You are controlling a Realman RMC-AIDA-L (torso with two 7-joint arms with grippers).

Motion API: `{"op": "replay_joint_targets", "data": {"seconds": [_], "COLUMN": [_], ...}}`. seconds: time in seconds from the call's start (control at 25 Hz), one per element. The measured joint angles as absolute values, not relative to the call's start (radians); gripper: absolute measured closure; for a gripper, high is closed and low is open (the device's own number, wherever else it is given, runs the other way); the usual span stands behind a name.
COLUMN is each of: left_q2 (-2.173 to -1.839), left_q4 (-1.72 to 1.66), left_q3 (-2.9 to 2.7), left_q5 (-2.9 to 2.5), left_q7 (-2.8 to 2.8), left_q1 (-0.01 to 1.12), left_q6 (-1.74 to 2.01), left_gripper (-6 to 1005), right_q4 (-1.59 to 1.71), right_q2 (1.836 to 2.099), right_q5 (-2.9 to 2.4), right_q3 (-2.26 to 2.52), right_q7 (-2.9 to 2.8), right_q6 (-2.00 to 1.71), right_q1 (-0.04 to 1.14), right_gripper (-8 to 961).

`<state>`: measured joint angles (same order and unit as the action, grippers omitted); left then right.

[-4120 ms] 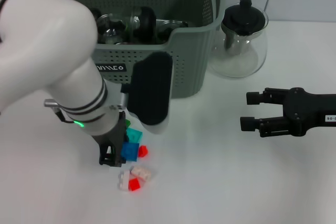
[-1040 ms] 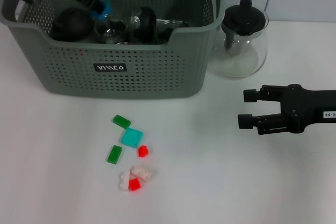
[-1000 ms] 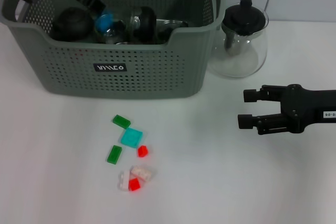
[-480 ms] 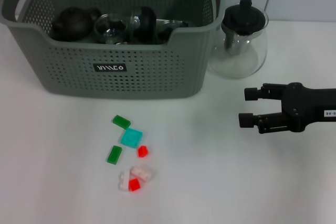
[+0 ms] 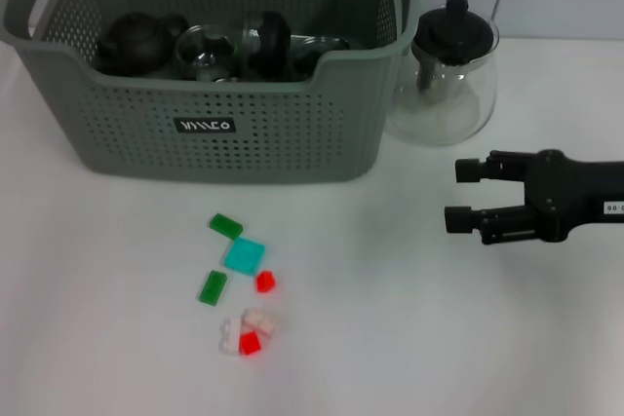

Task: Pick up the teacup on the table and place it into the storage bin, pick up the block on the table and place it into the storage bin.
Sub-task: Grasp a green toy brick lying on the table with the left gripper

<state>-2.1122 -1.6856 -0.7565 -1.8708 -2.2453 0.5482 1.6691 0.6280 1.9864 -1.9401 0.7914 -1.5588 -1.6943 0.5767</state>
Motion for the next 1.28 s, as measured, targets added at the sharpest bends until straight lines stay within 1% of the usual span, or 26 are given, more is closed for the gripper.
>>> {"op": "replay_joint_targets", "data": {"seconds": [0.16,0.36,0.48,0.6,0.68,0.76,0.96,1.28], "left_q2": [-2.112,-2.117,-2.125,-2.141,-2.16,-2.167,-2.167,-2.17], "left_q4": [-1.602,-1.594,-1.59,-1.578,-1.571,-1.56,-1.503,-1.405], "left_q3": [-0.663,-0.688,-0.743,-0.792,-0.847,-0.916,-1.13,-1.334], "left_q5": [-1.739,-1.937,-2.122,-2.306,-2.454,-2.545,-2.678,-2.74], "left_q7": [-2.075,-1.976,-1.961,-1.975,-2.017,-2.074,-2.244,-2.293], "left_q1": [0.507,0.465,0.453,0.458,0.465,0.469,0.491,0.533], "left_q6": [1.927,2.034,2.019,1.979,1.918,1.862,1.76,1.674], "left_gripper": [255,257,258,259,260,261,263,264], "right_q4": [0.627,0.628,0.626,0.625,0.625,0.625,0.624,0.624], "right_q2": [1.987,1.988,1.989,1.991,1.991,1.991,1.991,1.99], "right_q5": [-1.94,-1.94,-1.94,-1.94,-1.941,-1.941,-1.943,-1.945], "right_q3": [0.79,0.79,0.79,0.79,0.79,0.79,0.79,0.79], "right_q7": [-1.564,-1.57,-1.571,-1.572,-1.572,-1.572,-1.572,-1.572], "right_q6": [-1.695,-1.694,-1.691,-1.689,-1.688,-1.686,-1.685,-1.686], "right_q1": [0.577,0.579,0.581,0.582,0.581,0.581,0.578,0.574], "right_gripper": [9,9,9,9,9,9,9,8]}}
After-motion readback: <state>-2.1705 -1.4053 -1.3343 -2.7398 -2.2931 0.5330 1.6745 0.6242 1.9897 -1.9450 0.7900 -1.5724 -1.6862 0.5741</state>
